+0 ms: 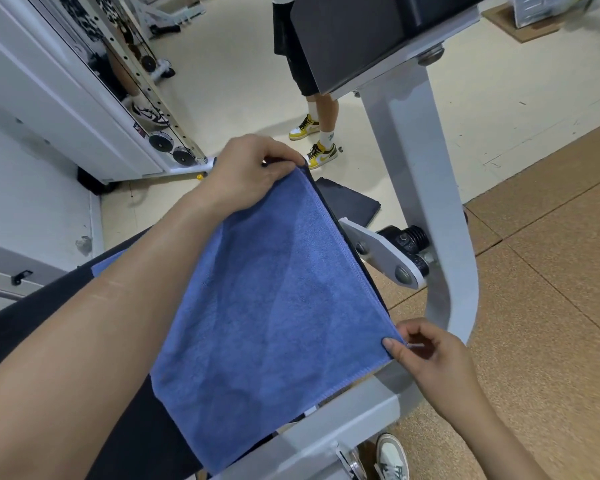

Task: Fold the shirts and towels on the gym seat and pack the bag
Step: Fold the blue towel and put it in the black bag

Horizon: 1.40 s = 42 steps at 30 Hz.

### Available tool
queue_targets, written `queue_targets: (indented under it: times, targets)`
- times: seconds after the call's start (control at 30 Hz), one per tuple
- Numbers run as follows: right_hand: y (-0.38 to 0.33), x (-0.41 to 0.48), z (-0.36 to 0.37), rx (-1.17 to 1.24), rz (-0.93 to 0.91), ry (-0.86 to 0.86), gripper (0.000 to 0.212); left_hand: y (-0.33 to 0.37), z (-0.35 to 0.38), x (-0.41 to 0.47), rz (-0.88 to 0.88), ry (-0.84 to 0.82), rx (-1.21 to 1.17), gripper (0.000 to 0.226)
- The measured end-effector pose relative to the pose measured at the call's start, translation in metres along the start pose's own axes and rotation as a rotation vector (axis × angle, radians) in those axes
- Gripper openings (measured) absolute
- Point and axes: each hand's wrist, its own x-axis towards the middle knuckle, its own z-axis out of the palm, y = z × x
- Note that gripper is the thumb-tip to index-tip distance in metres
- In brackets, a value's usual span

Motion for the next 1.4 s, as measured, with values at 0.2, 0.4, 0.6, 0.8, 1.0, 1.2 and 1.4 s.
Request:
queue_targets:
  times: [0.2, 0.4, 0.6, 0.8, 1.0, 1.2, 1.4]
  targets:
    - [-0.02, 0.004, -0.008, 0.182, 0.111, -0.06, 0.025, 0.0, -0.026, -0.04, -0.1, 0.137, -0.041, 0.023]
    - [-0.081, -0.004, -0.028, -0.127, -0.066, -0.317, 0.014, -0.017, -0.071, -0.141, -0.198, -0.053, 0.119, 0.018]
    - [-0.147, -0.038, -0.022, 0.11, -0.11, -0.438, 0.014, -0.019, -0.13, -0.272, -0.41, 0.183, -0.104, 0.021]
    - [-0.199, -0.09, 0.015, 0.362, -0.229, -0.442, 0.054, -0.012, -0.161, -0.373, -0.376, 0.515, -0.228, 0.036]
    - [-0.239, -0.142, 0.04, 0.38, -0.375, -0.393, 0.034, 0.0, -0.182, -0.445, -0.26, 0.784, -0.396, 0.041]
    - [-0.261, -0.156, 0.064, 0.125, -0.438, -0.258, 0.02, -0.016, -0.181, -0.466, -0.327, 0.827, -0.478, 0.024]
    - [-0.247, -0.106, 0.106, -0.213, -0.438, -0.1, 0.025, -0.07, -0.147, -0.439, -0.492, 0.725, -0.465, 0.027]
